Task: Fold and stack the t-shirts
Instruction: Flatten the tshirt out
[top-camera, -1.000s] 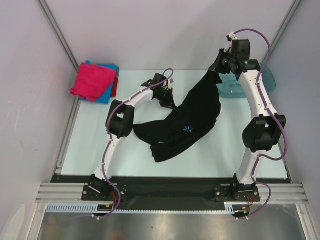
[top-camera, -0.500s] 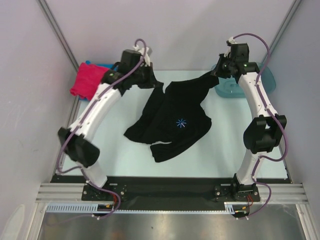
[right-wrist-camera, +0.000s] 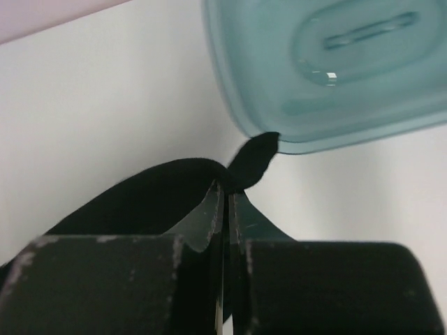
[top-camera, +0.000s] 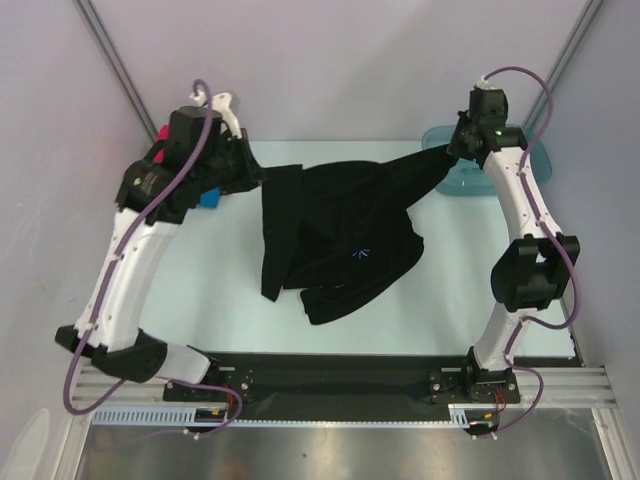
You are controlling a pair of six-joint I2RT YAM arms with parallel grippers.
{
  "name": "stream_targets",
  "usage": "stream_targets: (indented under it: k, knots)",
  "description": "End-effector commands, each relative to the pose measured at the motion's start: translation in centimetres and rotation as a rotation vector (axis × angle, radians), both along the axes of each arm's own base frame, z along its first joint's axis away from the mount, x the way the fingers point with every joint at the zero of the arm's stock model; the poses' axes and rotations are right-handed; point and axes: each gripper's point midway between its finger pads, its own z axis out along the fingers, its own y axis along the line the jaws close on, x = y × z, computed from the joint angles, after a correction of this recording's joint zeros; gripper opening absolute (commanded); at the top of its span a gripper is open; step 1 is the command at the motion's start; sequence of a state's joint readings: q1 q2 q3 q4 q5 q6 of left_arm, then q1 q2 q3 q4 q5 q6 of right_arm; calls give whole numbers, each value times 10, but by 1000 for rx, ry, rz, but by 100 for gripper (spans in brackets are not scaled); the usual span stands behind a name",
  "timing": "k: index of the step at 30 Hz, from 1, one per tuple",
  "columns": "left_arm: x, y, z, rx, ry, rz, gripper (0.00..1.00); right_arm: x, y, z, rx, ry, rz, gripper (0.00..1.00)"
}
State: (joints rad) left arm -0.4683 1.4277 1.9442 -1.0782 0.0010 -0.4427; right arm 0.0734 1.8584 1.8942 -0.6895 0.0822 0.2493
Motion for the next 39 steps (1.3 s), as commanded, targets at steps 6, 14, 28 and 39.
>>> stream_targets:
  k: [6,14,28,39]
  knots:
    - [-43,76,67,31,-151,270,0,-27,-93,122,-146,-293,-272,0]
    - [-50,70,110,-51,-252,223,1,-52,-81,198,-98,-463,-117,0]
    - [-111,96,188,-211,-578,187,0,-137,-105,320,-87,-805,-158,0]
    - [-149,100,259,-408,-769,136,0,-215,-87,400,-82,-1001,-148,0]
